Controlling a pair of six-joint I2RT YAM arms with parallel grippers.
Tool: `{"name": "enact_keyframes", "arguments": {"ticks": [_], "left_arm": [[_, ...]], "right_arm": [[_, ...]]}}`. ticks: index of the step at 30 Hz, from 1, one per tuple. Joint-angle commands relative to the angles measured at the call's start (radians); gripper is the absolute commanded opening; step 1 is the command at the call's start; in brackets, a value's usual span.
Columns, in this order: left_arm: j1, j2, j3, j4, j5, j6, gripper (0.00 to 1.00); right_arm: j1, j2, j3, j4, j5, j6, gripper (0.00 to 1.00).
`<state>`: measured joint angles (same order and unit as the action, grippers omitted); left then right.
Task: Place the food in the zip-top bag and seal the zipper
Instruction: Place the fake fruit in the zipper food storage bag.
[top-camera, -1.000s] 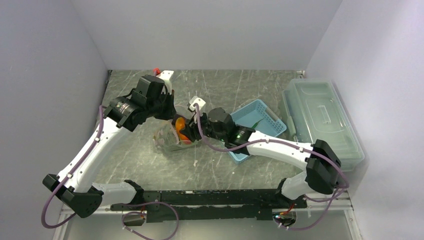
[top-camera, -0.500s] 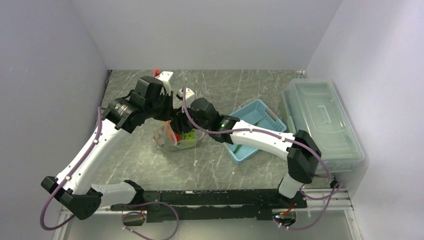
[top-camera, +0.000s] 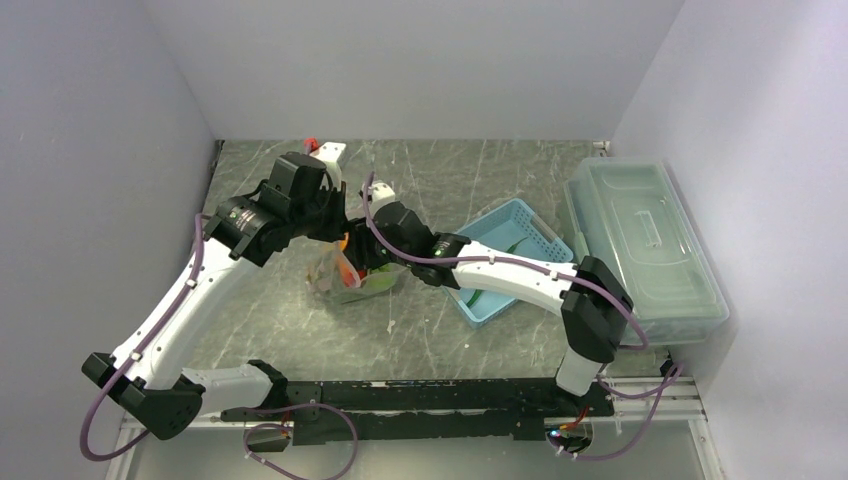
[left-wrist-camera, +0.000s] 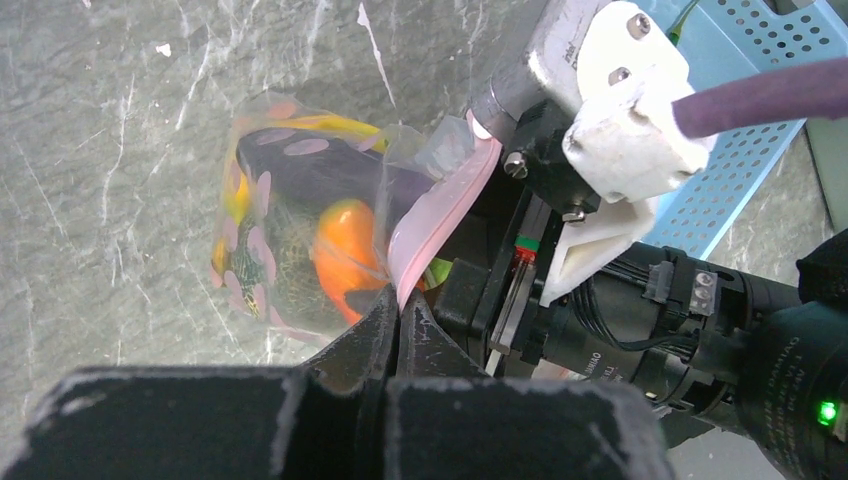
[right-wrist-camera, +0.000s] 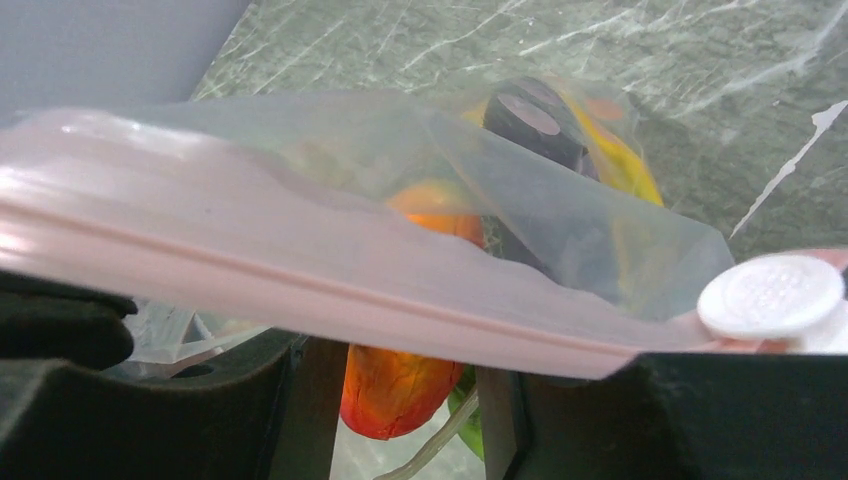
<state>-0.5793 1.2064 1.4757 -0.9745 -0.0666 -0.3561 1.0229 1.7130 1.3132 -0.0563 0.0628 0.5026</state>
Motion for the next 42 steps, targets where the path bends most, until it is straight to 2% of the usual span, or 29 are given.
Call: {"name": "enact_keyframes", "arguments": {"ticks": [1,3,7,13,22,27,31,42], "left_arm": [[-0.004,-0.036,0.002,0.041,0.012,-0.004,0.0],[-0.004,-0.035,0.001,0.043,0.013,-0.004,0.0],[-0.005,-0.033,0.001,0.042,0.014,-0.004,0.0],[-0.004,-0.036,0.001,0.04,0.004,-0.006,0.0],[-0.004,-0.027,-0.001,0.039,-0.009,0.001,0.0],[-0.005,-0.02,-0.001,0.038,-0.006,0.006,0.0],[-0.004,-0.015,-0.006,0.045,0.003,0.005,0.0],[-0.004,-0.004,-0.002,0.048,0.013,0.019,0.0]], "right_arm": [[0.003,-0.031,0.005,0.015,0.056,0.012,0.52],[0.003,-0.054,-0.001,0.018,0.061,0.002,0.6],[0.003,-0.094,0.008,0.002,0.063,-0.027,0.71],[0.003,-0.168,0.019,-0.043,0.071,-0.09,0.79],[-0.056,-0.369,-0.102,-0.128,0.155,-0.14,0.79],[-0.101,-0.455,-0.131,-0.229,0.251,-0.15,0.78],[-0.17,-0.505,-0.146,-0.328,0.259,-0.127,0.77],[-0.392,-0.51,-0.173,-0.561,0.301,-0.08,0.76]]}}
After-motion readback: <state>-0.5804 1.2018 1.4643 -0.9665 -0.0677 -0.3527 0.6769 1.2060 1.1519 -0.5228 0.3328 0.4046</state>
